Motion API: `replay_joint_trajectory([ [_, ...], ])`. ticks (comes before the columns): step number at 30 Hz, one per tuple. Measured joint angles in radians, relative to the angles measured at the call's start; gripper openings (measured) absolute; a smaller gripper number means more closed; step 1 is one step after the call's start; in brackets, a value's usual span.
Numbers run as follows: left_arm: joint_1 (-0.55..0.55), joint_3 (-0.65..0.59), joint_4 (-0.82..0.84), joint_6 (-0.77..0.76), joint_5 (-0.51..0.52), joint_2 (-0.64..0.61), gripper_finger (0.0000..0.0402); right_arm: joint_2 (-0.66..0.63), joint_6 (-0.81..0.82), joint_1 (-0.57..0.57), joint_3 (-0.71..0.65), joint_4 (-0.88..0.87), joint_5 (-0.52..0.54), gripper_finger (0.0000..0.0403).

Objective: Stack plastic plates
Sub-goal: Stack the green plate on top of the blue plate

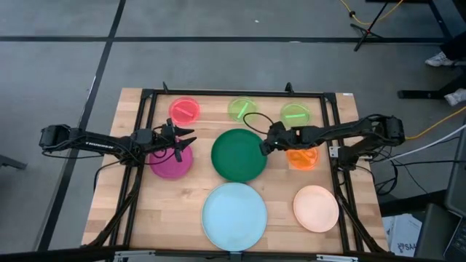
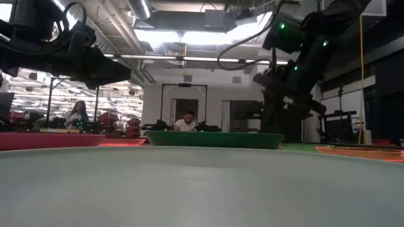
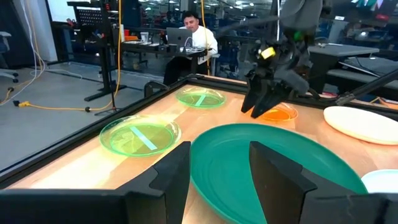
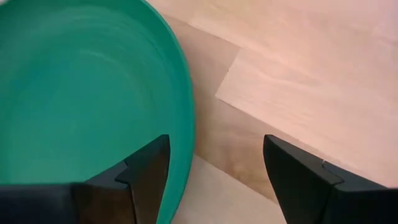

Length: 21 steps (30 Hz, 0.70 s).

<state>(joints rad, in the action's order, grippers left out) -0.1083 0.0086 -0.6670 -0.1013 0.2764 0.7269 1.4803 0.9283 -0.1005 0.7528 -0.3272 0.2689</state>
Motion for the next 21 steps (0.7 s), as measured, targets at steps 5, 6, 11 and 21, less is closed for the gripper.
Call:
replay_joint_trajectory([
  [5,0.0,0.0,0.0,0.0,0.0,0.0,0.0157,0.099,-0.007,0.0,-0.001,0.063,-0.058,0.0248],
  [6,0.0,0.0,0.0,0.0,0.0,0.0,0.0157,0.111,-0.01,0.0,0.0,0.073,-0.067,0.0248],
  [11,-0.001,0.0,0.0,0.002,0.002,0.0,0.0157,0.14,-0.02,0.001,0.0,0.095,-0.107,0.0246],
  [21,-0.001,0.0,0.0,0.003,0.028,0.0,0.0157,0.14,-0.024,0.001,0.0,0.101,-0.108,0.0124],
])
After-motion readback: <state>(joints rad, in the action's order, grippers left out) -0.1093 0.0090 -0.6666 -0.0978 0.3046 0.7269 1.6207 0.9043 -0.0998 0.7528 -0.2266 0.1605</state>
